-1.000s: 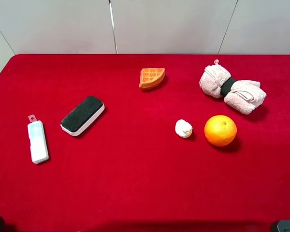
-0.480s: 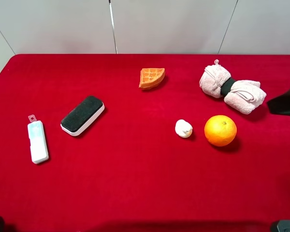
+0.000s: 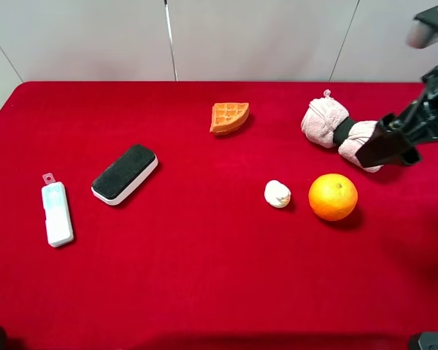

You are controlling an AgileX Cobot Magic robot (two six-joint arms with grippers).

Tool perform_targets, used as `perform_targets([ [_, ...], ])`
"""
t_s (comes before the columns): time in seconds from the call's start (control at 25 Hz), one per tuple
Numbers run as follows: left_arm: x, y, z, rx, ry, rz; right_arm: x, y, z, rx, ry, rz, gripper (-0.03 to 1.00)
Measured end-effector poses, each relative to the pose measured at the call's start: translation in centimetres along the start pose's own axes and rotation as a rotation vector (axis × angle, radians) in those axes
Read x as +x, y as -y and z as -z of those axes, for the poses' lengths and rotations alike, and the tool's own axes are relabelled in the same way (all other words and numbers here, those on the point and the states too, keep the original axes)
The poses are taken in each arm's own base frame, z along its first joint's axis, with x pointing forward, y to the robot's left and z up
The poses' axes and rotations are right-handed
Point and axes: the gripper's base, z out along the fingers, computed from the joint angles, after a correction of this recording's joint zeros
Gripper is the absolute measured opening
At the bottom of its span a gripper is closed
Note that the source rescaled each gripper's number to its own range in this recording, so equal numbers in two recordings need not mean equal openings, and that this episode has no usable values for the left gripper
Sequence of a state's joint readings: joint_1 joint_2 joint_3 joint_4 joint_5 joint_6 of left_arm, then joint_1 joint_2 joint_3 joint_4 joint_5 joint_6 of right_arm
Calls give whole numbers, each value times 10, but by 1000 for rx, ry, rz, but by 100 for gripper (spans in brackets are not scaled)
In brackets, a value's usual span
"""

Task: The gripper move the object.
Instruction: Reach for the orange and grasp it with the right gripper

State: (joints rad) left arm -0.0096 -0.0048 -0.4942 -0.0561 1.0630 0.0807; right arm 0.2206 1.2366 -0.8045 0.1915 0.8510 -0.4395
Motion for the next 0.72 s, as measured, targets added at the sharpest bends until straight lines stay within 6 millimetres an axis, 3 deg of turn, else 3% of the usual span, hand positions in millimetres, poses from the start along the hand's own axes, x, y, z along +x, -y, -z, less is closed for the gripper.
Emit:
perform_targets([
  [0.72,0,0,0,0,0,0,-7,12,-80,-84,-195,-38,100],
])
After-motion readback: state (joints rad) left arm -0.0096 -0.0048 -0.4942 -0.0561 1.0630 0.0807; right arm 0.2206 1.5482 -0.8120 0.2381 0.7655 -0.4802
